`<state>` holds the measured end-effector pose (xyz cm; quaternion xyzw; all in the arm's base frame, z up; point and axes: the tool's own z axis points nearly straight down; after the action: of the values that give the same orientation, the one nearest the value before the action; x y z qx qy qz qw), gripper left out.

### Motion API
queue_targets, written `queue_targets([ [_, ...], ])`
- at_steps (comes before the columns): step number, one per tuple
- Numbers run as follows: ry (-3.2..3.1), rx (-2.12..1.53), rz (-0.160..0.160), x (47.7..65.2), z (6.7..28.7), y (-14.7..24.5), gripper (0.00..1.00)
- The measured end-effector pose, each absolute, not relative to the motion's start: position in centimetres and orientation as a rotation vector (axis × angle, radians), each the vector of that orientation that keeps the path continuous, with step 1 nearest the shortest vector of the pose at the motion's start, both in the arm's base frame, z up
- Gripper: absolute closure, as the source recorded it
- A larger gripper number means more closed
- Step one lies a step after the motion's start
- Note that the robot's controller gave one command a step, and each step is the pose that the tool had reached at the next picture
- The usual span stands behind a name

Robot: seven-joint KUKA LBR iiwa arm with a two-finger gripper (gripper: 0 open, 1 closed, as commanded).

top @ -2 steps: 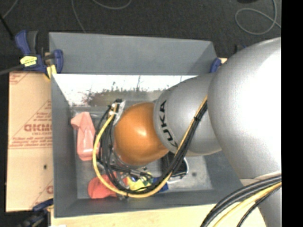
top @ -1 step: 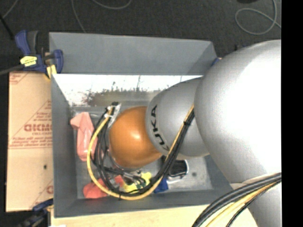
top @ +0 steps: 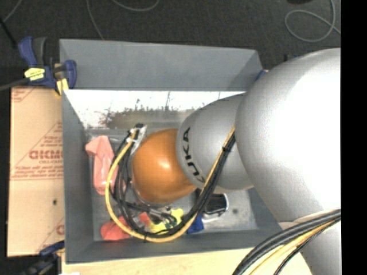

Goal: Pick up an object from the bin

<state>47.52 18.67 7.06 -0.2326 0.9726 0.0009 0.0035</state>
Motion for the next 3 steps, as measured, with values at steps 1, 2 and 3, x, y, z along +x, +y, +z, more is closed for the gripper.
queue_targets([
  [1,3.049,-0.728,0.003,47.5,7.3,18.7,1.00],
  [2,3.054,-0.729,0.002,47.4,8.1,18.6,1.00],
  [3,3.060,-0.729,0.000,47.2,10.3,18.5,1.00],
])
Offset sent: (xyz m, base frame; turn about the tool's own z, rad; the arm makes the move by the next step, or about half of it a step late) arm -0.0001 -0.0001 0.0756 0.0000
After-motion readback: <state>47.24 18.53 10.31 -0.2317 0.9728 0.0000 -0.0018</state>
